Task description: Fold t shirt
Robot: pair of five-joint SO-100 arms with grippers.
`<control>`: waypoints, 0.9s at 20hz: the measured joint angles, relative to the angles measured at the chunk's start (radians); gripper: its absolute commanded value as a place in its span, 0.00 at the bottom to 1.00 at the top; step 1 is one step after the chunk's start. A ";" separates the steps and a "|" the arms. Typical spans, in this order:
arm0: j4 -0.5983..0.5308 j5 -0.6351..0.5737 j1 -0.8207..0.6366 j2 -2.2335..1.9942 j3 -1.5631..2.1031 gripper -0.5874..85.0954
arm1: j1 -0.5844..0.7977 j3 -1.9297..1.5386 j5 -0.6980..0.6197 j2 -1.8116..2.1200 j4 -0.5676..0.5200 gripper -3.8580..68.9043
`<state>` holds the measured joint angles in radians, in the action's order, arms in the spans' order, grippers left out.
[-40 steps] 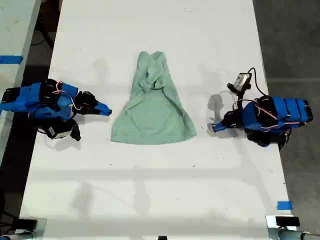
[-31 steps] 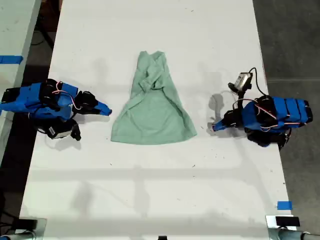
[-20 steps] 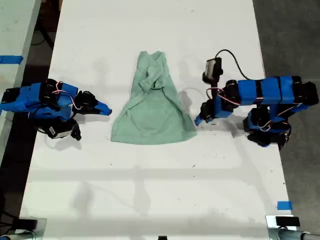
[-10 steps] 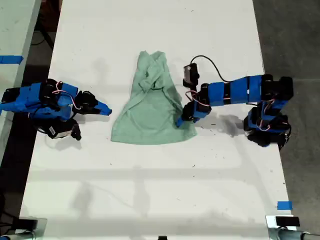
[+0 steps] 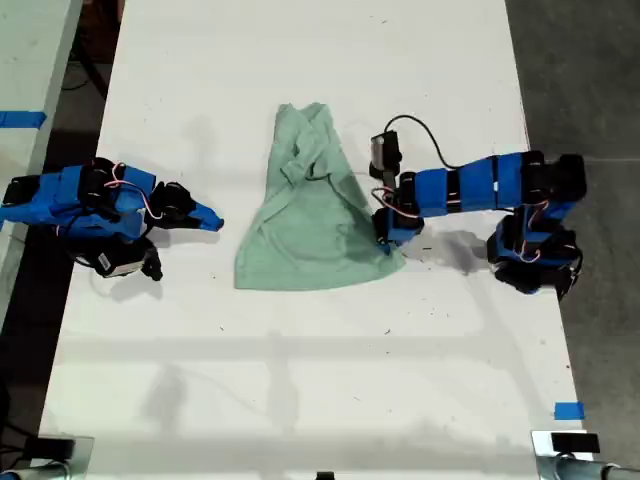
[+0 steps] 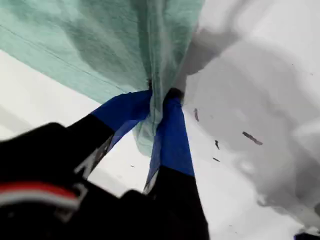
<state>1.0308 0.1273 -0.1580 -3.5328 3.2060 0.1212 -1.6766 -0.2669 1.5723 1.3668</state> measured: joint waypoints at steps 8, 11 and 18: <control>0.000 0.000 0.000 0.000 0.000 0.01 | -0.046 0.601 -0.120 -0.308 0.175 0.06; 0.000 0.000 0.000 0.000 0.000 0.01 | -0.072 0.692 -0.155 -0.443 0.130 0.06; 0.000 0.000 0.000 0.000 0.000 0.01 | -0.114 0.703 -0.204 -0.563 0.003 0.66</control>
<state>1.0308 0.1273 -0.1580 -3.5328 3.2060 0.0077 -0.9741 -0.4709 1.0094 1.3698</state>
